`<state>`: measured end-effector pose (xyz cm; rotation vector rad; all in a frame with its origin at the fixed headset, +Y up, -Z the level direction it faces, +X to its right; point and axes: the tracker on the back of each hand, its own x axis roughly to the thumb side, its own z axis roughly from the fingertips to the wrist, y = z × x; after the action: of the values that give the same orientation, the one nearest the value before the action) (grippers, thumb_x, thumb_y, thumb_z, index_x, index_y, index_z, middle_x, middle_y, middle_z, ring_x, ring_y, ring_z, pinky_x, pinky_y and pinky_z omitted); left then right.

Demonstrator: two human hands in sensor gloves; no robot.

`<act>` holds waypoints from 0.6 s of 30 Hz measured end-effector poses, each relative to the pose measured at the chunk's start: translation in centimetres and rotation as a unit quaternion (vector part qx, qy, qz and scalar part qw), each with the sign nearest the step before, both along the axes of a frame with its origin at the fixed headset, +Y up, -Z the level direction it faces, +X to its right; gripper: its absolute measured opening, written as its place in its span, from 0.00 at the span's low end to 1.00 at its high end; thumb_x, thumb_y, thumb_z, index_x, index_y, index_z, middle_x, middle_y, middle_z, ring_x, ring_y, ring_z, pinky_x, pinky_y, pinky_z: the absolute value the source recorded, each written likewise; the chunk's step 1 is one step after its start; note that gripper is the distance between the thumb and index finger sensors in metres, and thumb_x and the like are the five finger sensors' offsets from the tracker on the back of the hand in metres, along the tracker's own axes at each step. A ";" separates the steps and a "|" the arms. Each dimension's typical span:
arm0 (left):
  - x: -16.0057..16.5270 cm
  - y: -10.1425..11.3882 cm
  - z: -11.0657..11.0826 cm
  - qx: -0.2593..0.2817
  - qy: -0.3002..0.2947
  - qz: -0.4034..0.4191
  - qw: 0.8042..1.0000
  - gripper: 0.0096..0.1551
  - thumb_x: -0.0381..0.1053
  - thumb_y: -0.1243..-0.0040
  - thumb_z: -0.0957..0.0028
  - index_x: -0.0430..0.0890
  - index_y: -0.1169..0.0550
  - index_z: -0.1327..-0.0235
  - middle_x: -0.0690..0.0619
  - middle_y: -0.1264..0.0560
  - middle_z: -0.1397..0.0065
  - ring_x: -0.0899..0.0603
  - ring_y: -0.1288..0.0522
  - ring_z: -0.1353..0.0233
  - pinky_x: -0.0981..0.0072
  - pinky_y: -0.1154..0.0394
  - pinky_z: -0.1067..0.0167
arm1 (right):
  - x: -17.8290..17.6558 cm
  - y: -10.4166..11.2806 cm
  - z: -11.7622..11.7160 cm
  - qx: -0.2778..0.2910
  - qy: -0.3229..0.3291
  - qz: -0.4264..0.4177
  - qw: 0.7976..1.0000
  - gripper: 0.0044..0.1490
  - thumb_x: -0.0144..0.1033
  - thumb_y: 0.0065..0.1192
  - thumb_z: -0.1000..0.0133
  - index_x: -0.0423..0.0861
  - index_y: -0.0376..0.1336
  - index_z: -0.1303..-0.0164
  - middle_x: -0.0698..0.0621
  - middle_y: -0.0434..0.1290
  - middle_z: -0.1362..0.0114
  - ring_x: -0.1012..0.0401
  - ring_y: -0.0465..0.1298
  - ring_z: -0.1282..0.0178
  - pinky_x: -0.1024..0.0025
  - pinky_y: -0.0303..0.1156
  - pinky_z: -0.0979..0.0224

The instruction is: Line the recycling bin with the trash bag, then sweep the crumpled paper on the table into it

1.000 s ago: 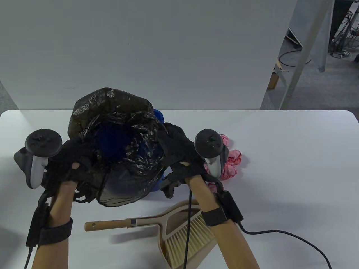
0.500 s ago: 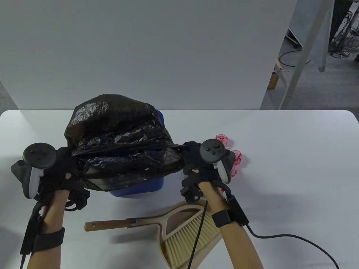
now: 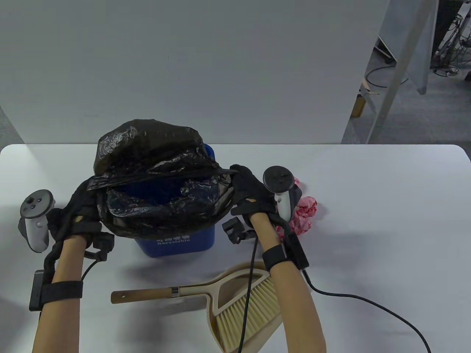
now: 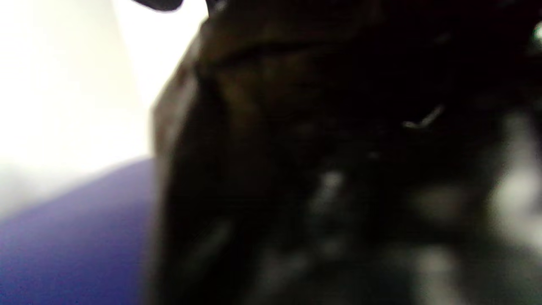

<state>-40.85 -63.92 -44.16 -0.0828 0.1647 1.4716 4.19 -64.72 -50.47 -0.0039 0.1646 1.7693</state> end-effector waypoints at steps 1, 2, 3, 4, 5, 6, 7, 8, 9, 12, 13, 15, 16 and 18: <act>-0.1 -0.3 -0.4 -0.002 -0.001 0.021 1.000 0.40 0.73 0.58 0.34 0.60 0.47 0.11 0.58 0.56 0.04 0.32 0.53 0.08 0.25 0.51 0.22 | -0.3 -0.3 -0.2 -0.011 0.014 -0.027 0.999 0.32 0.48 0.46 0.32 0.54 0.54 0.17 0.37 0.60 0.14 0.37 0.64 0.22 0.28 0.59 0.26; -0.3 -0.8 -1.0 -0.006 -0.010 0.047 0.999 0.40 0.73 0.58 0.35 0.60 0.47 0.11 0.59 0.57 0.04 0.32 0.53 0.08 0.25 0.52 0.22 | -0.6 -0.6 -0.5 -0.016 0.023 -0.046 0.999 0.32 0.48 0.46 0.32 0.54 0.53 0.16 0.38 0.59 0.14 0.37 0.63 0.21 0.28 0.58 0.26; -0.3 -1.2 -1.6 -0.010 -0.030 0.070 0.997 0.40 0.73 0.59 0.35 0.62 0.47 0.11 0.60 0.58 0.04 0.32 0.55 0.08 0.24 0.53 0.22 | -0.9 -0.9 -0.8 -0.016 0.032 -0.055 0.998 0.32 0.49 0.45 0.32 0.55 0.53 0.16 0.38 0.59 0.13 0.37 0.62 0.20 0.28 0.58 0.26; -0.3 -1.5 -2.0 -0.016 -0.053 0.091 0.994 0.40 0.73 0.59 0.35 0.63 0.48 0.11 0.61 0.59 0.04 0.32 0.57 0.08 0.24 0.55 0.22 | -1.2 -1.1 -1.1 -0.019 0.042 -0.064 0.997 0.32 0.50 0.44 0.32 0.56 0.52 0.15 0.39 0.58 0.12 0.37 0.61 0.19 0.27 0.56 0.25; -0.2 -1.9 -2.5 -0.021 -0.071 0.110 0.991 0.40 0.73 0.60 0.35 0.64 0.48 0.11 0.61 0.59 0.04 0.33 0.58 0.07 0.24 0.56 0.22 | -1.5 -1.4 -1.4 -0.025 0.056 -0.079 0.995 0.33 0.51 0.44 0.32 0.57 0.51 0.15 0.41 0.57 0.11 0.36 0.59 0.18 0.27 0.55 0.25; -0.1 -2.2 -3.0 -0.023 -0.090 0.131 0.987 0.39 0.73 0.60 0.35 0.64 0.48 0.11 0.62 0.58 0.04 0.33 0.58 0.07 0.24 0.56 0.22 | -1.9 -1.7 -1.8 -0.030 0.068 -0.105 0.992 0.34 0.51 0.43 0.32 0.57 0.49 0.14 0.41 0.55 0.10 0.35 0.57 0.17 0.25 0.54 0.25; 0.1 -2.5 -3.2 -0.023 -0.104 0.146 0.984 0.39 0.72 0.59 0.34 0.64 0.47 0.11 0.62 0.57 0.04 0.33 0.58 0.07 0.24 0.55 0.22 | -2.1 -1.9 -2.1 -0.036 0.075 -0.124 0.989 0.34 0.52 0.43 0.32 0.58 0.48 0.13 0.42 0.53 0.09 0.34 0.55 0.16 0.25 0.52 0.25; 0.3 -2.8 -3.6 -0.021 -0.125 0.167 0.978 0.38 0.71 0.59 0.33 0.64 0.47 0.11 0.62 0.57 0.04 0.33 0.58 0.07 0.24 0.54 0.22 | -2.4 -2.2 -2.3 -0.047 0.088 -0.152 0.983 0.36 0.52 0.42 0.31 0.57 0.46 0.12 0.42 0.51 0.07 0.33 0.52 0.15 0.24 0.50 0.24; 0.5 -3.1 -3.9 -0.019 -0.139 0.183 0.973 0.37 0.70 0.59 0.33 0.64 0.47 0.11 0.62 0.57 0.04 0.34 0.57 0.07 0.24 0.53 0.21 | -2.8 -2.6 -2.6 -0.057 0.110 -0.181 0.976 0.38 0.53 0.42 0.31 0.55 0.44 0.11 0.43 0.49 0.06 0.33 0.50 0.14 0.24 0.48 0.24; 1.1 -4.3 -4.7 -0.028 -0.159 0.209 0.964 0.37 0.70 0.59 0.33 0.64 0.46 0.11 0.62 0.55 0.03 0.34 0.57 0.07 0.24 0.52 0.21 | -3.3 -3.4 -3.0 -0.067 0.133 -0.200 0.968 0.39 0.55 0.40 0.31 0.57 0.41 0.10 0.47 0.46 0.06 0.35 0.45 0.14 0.24 0.43 0.23; 1.3 -4.6 -4.8 -0.033 -0.165 0.210 0.963 0.37 0.70 0.59 0.33 0.65 0.46 0.11 0.62 0.55 0.03 0.36 0.58 0.06 0.24 0.51 0.21 | -3.3 -3.6 -3.1 -0.069 0.133 -0.198 0.969 0.39 0.55 0.40 0.31 0.57 0.41 0.10 0.48 0.46 0.06 0.36 0.45 0.14 0.25 0.42 0.23; 1.6 -5.3 -5.2 -0.040 -0.164 0.215 0.962 0.37 0.70 0.58 0.33 0.64 0.46 0.11 0.60 0.53 0.04 0.37 0.59 0.06 0.25 0.52 0.21 | -3.4 -4.1 -3.3 -0.083 0.141 -0.205 0.965 0.39 0.56 0.39 0.31 0.58 0.41 0.10 0.49 0.45 0.06 0.37 0.44 0.14 0.25 0.41 0.23; 1.6 -5.4 -5.3 -0.045 -0.162 0.211 0.963 0.37 0.70 0.58 0.33 0.64 0.45 0.11 0.60 0.52 0.04 0.38 0.58 0.06 0.25 0.52 0.21 | -3.4 -4.2 -3.3 -0.088 0.143 -0.208 0.964 0.38 0.57 0.39 0.31 0.59 0.42 0.10 0.48 0.44 0.07 0.36 0.43 0.14 0.26 0.40 0.23; 1.7 -5.7 -5.6 -0.053 -0.168 0.208 0.962 0.37 0.71 0.57 0.33 0.65 0.45 0.11 0.60 0.51 0.04 0.38 0.58 0.06 0.25 0.51 0.21 | -3.4 -4.3 -3.5 -0.098 0.150 -0.207 0.962 0.38 0.57 0.39 0.31 0.56 0.45 0.10 0.48 0.42 0.07 0.36 0.42 0.14 0.26 0.39 0.23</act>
<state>-39.19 -69.63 -49.76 -0.4757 -0.0559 1.8403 0.82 -69.04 -53.94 0.1462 0.5231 1.3206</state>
